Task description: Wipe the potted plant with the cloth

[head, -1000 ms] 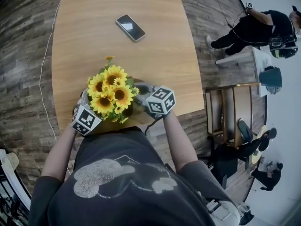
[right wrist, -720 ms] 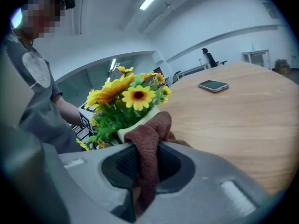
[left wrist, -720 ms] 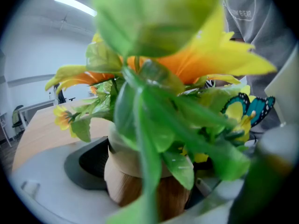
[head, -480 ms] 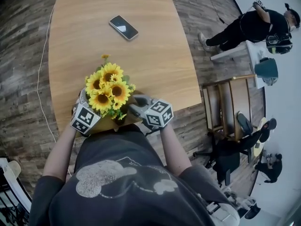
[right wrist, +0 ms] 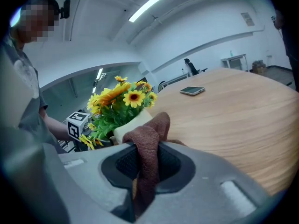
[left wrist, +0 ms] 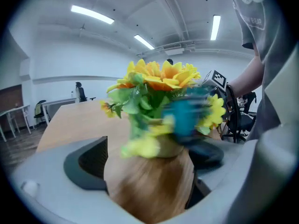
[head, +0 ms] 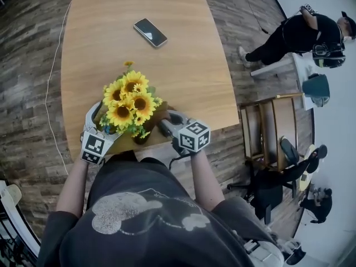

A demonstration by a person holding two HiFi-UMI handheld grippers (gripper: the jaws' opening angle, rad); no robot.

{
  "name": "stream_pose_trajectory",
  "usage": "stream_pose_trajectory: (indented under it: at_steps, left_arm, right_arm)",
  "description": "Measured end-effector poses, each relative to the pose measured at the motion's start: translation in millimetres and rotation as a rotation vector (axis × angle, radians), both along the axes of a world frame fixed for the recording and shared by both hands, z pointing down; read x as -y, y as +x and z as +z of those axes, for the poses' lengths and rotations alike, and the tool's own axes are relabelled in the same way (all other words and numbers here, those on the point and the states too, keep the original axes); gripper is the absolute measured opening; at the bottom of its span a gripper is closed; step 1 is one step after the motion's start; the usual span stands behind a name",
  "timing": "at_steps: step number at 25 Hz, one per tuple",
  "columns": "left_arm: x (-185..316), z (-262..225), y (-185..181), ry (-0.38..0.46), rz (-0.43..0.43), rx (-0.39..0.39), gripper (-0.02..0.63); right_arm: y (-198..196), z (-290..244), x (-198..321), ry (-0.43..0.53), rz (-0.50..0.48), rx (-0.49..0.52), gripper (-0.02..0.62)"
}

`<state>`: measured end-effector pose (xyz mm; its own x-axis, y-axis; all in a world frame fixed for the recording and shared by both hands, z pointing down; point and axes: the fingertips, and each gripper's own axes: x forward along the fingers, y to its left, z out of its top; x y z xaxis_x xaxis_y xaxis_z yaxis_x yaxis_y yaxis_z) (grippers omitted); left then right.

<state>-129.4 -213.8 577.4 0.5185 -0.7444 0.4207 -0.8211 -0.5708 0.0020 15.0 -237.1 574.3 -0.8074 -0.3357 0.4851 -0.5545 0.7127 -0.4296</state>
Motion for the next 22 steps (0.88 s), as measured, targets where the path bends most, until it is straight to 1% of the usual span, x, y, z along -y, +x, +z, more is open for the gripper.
stream_pose_trajectory:
  at_steps: [5,7,9,13,18,22]
  left_arm:
    - [-36,-2,-13,-0.034,-0.083,-0.001,0.577]
    - [-50,-12,-9,-0.036,-0.113,-0.034,0.573]
    - [-65,-21,-2,-0.024,-0.127,-0.080,0.548]
    - [-92,-46,14,0.039,-0.153,-0.126,0.506]
    - [-126,-79,35,0.118,-0.200,-0.223,0.432]
    - [-157,-98,52,0.168,-0.210,-0.251,0.397]
  right_arm:
    - [14,-9,-1,0.048,0.096,0.020,0.049]
    - [21,-16,-12,0.059,0.124,0.040,0.049]
    - [29,-25,-27,0.070,0.144,0.061,0.049]
    - [45,-43,-59,0.109,0.168,0.088,0.049]
    - [68,-61,-108,0.154,0.178,0.099,0.049]
    - [87,-69,-149,0.176,0.181,0.111,0.049]
